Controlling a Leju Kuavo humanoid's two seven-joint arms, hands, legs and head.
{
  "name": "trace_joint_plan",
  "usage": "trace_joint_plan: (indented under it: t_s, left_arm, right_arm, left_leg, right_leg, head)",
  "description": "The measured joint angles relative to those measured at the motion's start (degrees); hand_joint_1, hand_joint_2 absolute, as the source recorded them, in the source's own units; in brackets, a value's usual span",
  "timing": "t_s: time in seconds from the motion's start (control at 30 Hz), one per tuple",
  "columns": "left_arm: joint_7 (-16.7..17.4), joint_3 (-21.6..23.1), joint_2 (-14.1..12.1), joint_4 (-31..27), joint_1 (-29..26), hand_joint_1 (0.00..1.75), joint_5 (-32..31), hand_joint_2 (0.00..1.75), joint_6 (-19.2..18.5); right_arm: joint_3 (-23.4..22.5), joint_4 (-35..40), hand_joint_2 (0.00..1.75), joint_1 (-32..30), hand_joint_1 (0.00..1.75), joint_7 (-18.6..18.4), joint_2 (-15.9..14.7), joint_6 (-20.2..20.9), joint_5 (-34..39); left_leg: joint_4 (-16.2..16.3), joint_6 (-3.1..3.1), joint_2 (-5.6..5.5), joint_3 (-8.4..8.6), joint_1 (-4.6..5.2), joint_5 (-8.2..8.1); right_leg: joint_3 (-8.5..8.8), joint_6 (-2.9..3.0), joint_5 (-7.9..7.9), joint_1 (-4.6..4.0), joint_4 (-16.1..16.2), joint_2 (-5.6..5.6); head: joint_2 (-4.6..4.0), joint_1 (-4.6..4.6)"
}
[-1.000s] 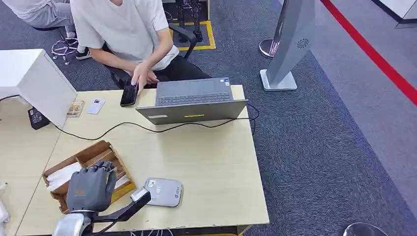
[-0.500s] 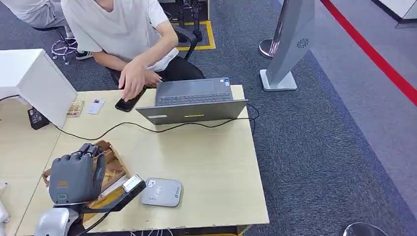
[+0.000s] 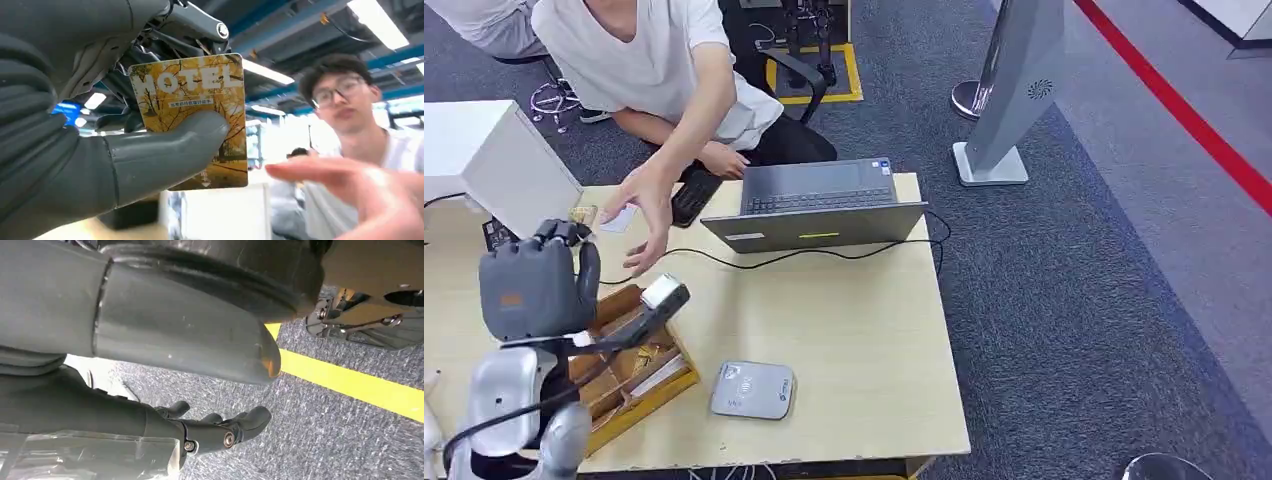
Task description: Pass the card to the sensor for recognition and then transmit it.
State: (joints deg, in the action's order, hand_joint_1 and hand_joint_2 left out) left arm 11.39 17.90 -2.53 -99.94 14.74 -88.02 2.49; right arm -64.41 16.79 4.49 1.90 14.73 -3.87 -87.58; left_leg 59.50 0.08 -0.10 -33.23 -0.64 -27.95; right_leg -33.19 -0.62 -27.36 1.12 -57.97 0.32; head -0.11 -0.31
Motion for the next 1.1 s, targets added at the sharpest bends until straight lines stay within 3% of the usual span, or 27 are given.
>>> trace_joint_plan:
  t_s: [0.2,0.4,0.43,0.73,1.1]
  left_arm:
    - [1.0,-1.4,-3.7,14.7,12.7,1.75,0.0,1.75,0.8]
    - [1.9,-1.4,-5.0,21.8,16.6,1.75,0.0,1.75,0.7]
    - [1.9,-1.4,-5.1,22.4,16.8,0.0,0.0,1.75,0.7]
    - [0.4,-2.4,-4.3,23.5,16.4,0.0,0.0,1.75,0.1]
    - [-0.3,-3.8,-3.8,16.7,12.3,0.0,0.0,1.75,-1.7]
  right_arm:
    - [1.5,-0.9,0.0,0.2,0.0,-0.2,-0.2,0.7,0.0]
    - [2.1,-1.4,0.0,0.3,0.0,-0.6,-0.3,0.7,0.0]
    - [2.2,-1.4,0.0,0.3,0.0,-0.8,-0.3,0.7,0.0]
    - [2.8,-1.8,0.0,0.4,0.0,-1.2,-0.3,0.7,0.0]
    - [2.8,-1.8,0.0,0.4,0.0,-1.0,-0.4,0.7,0.0]
  left_leg:
    - [0.0,-0.02,0.03,0.0,-0.01,0.09]
    - [0.0,-0.01,0.03,-0.08,0.0,0.09]
    - [0.0,-0.01,0.03,-0.1,0.0,0.08]
    - [0.0,0.02,0.03,-0.15,0.0,0.05]
    - [0.0,0.02,0.04,-0.15,0.0,0.06]
  right_leg:
    - [-0.01,-0.02,0.09,-0.01,0.0,0.05]
    - [-0.06,-0.03,0.08,-0.01,0.0,0.06]
    - [-0.07,-0.03,0.08,-0.01,0.0,0.06]
    - [-0.11,-0.06,0.06,-0.01,0.0,0.09]
    - [-0.1,-0.06,0.06,-0.01,0.0,0.08]
  head:
    - [0.0,0.0]
    - [0.0,0.0]
    - [0.0,0.02]
    - [0.0,0.0]
    - [0.0,0.02]
